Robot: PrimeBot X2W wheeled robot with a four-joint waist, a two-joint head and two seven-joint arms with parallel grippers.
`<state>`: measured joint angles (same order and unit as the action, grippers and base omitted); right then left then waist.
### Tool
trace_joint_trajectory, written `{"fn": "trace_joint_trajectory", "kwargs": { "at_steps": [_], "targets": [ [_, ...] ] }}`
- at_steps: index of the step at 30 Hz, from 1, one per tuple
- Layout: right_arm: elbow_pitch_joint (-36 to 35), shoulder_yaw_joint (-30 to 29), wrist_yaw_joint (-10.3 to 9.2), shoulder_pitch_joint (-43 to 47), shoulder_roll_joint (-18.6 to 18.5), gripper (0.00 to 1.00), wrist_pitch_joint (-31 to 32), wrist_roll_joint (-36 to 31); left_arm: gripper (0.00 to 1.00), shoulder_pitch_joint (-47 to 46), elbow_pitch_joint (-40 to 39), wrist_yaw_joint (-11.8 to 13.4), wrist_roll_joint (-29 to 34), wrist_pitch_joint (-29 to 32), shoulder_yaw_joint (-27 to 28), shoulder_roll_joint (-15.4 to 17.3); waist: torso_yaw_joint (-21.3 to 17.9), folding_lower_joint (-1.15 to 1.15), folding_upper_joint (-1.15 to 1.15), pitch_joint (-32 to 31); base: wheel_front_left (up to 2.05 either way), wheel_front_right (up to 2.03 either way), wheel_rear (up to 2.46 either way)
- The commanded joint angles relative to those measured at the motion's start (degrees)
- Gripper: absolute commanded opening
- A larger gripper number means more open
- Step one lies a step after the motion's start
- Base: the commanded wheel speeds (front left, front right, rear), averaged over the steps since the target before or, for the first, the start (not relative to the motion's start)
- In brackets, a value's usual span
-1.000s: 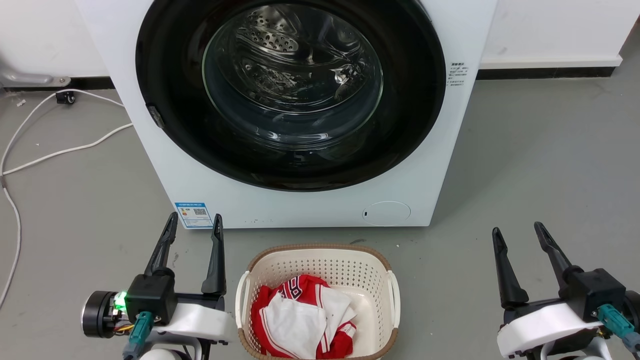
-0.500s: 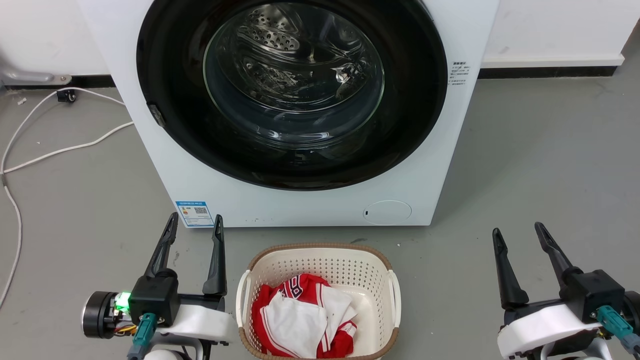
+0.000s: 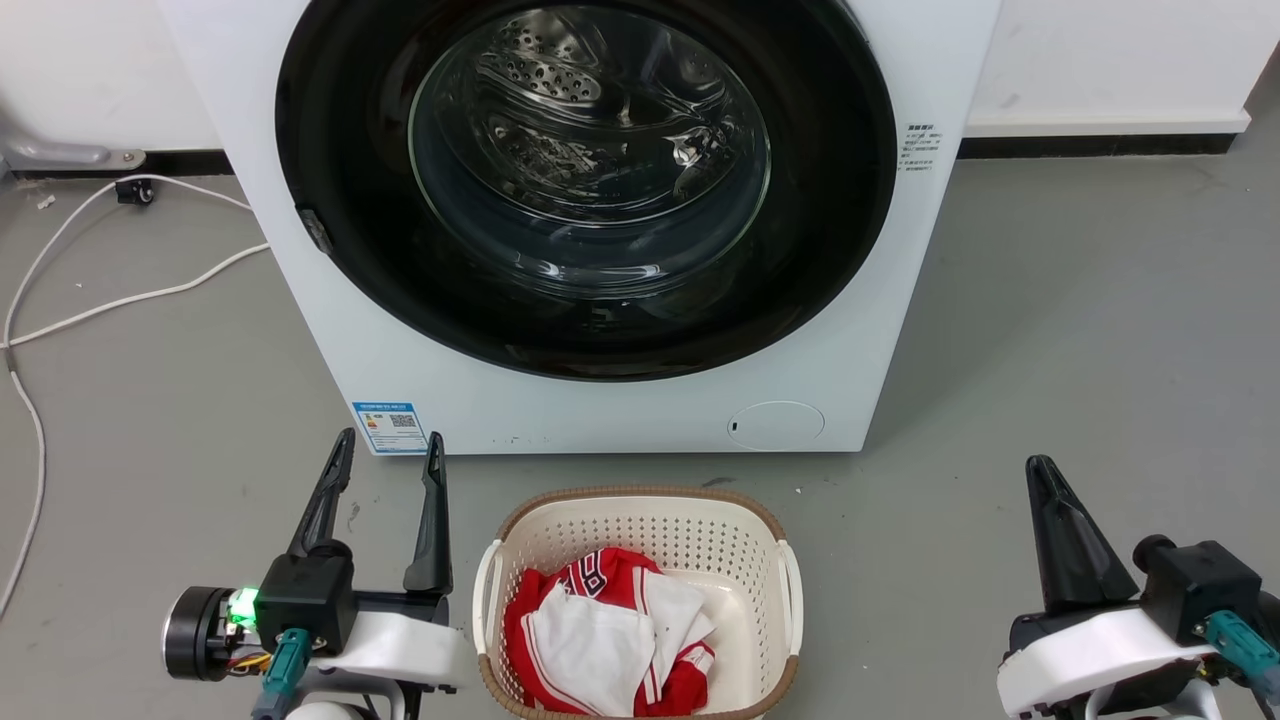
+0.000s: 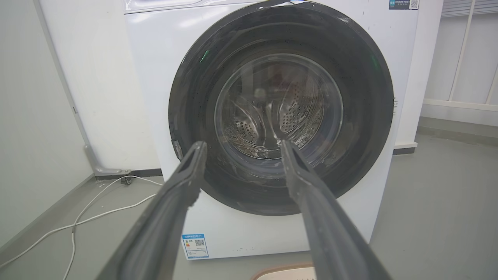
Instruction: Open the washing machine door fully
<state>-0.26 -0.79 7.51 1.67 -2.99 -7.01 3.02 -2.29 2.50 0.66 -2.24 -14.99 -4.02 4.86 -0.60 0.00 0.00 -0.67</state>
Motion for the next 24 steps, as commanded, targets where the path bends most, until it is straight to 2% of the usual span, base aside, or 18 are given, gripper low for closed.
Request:
{"fn": "trace_joint_trajectory", "kwargs": {
  "at_steps": [1,4,9,13,18,20,24],
  "targets": [
    [0.09,0.0,-0.03,0.28,0.22,0.0,-0.06,0.91,1.0,0.64,0.06,-0.15,0.3,-0.28,0.14,-0.06,-0.02,0.0,0.0,0.05,0.0,0.0,0.0],
    [0.66,-0.1,-0.04,-0.07,0.22,0.0,-0.85,5.35,1.0,0.67,0.08,-0.2,0.28,-0.28,0.26,-0.16,-0.09,0.0,0.0,0.13,0.0,0.0,0.0],
    [2.89,1.32,-0.03,-1.82,0.22,0.0,-3.1,23.2,1.0,0.69,-0.01,-0.25,0.24,-0.28,0.52,-0.37,-0.26,0.0,0.0,0.29,0.0,0.0,0.0],
    [4.42,3.12,-0.03,-3.27,0.2,0.0,-5.26,40.44,1.0,0.46,-0.11,-0.33,0.15,-0.27,0.61,-0.53,-0.25,0.0,0.0,0.42,0.0,0.0,0.0],
    [5.47,4.09,-0.02,-7.61,0.18,0.0,-6.64,70.14,1.0,-0.17,-0.48,-0.19,-0.05,-0.23,0.81,-0.79,-0.25,0.0,0.0,1.17,0.0,0.0,0.0],
    [5.9,3.81,-0.02,-10.48,0.18,0.0,-6.0,77.69,1.0,-0.73,-0.97,0.07,-0.36,-0.22,1.09,-0.9,-0.4,0.0,0.0,1.97,0.0,0.0,0.0],
    [8.28,1.17,-0.02,-17.38,-0.3,0.0,-2.72,85.77,1.0,-1.95,-2.04,0.4,-0.52,-0.22,1.47,-1.1,-0.48,0.0,0.0,4.16,0.0,0.0,0.0]
  ]
}}
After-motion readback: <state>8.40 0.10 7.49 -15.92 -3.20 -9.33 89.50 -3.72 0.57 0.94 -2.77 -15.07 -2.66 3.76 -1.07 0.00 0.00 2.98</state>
